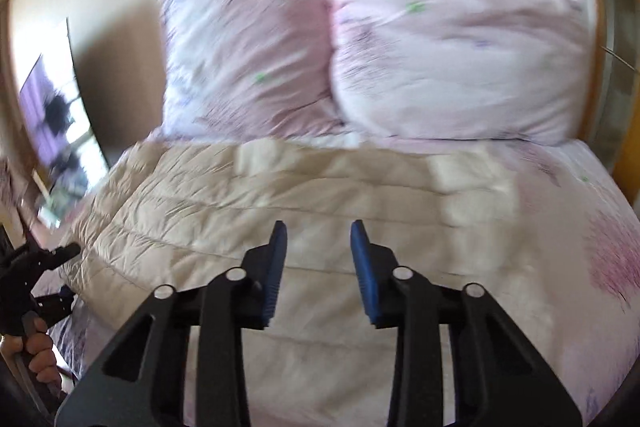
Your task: Fold large clothes
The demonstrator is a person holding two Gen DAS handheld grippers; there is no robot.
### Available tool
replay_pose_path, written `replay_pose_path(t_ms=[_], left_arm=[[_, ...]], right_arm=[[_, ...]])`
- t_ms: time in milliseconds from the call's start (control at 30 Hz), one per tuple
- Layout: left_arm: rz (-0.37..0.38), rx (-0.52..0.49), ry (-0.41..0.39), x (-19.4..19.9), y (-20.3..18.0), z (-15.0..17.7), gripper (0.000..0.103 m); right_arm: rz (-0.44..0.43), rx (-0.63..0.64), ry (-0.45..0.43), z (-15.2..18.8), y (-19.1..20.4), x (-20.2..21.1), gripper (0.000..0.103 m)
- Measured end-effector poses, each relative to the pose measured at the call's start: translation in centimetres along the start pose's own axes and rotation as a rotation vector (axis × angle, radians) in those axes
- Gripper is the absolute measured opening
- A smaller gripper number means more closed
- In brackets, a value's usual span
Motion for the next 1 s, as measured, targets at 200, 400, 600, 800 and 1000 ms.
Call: replay_pose_path(t_ms=[200, 400, 600, 800, 1000], left_arm=[[-0.03, -0.017, -0.006, -0.2, -0.3, 0.1, 0.055], [-0.048, -0.031, -0.025, -0.5, -0.6, 0.1, 0.053], [-0.003, -0.062, -0.04, -0.4, -1.4, -0.6, 0.028], [0.104, -0.187, -0.096, 0.7, -5.3, -0.8, 0.025], [0.261, -0.315, -0.112, 1.1, -10.2, 0.3, 0.025]], right_arm=[[0.049, 0.054, 0.057, -0.7, 2.2, -3.7, 0.03], [0.108, 0.124, 0.173, 1.0, 2.9, -7.4, 0.032], [0.164, 0.219, 0.212, 2.5, 4.7, -9.1, 0.032], [0.176, 0.229, 0.214, 3.1, 4.9, -9.7, 0.032], [0.155, 0.197, 0.221, 3.0, 4.4, -10.2, 0.032]])
Point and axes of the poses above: each gripper's, at about its wrist camera, not at the fingertips, and x roughly against the way its jaws point, y to its left, z to its underside, the point moved 1 cm from there along -x, roughly the way its jaws point, and after that the axes turned 3 degrees about -z, right-handed, at the moved point
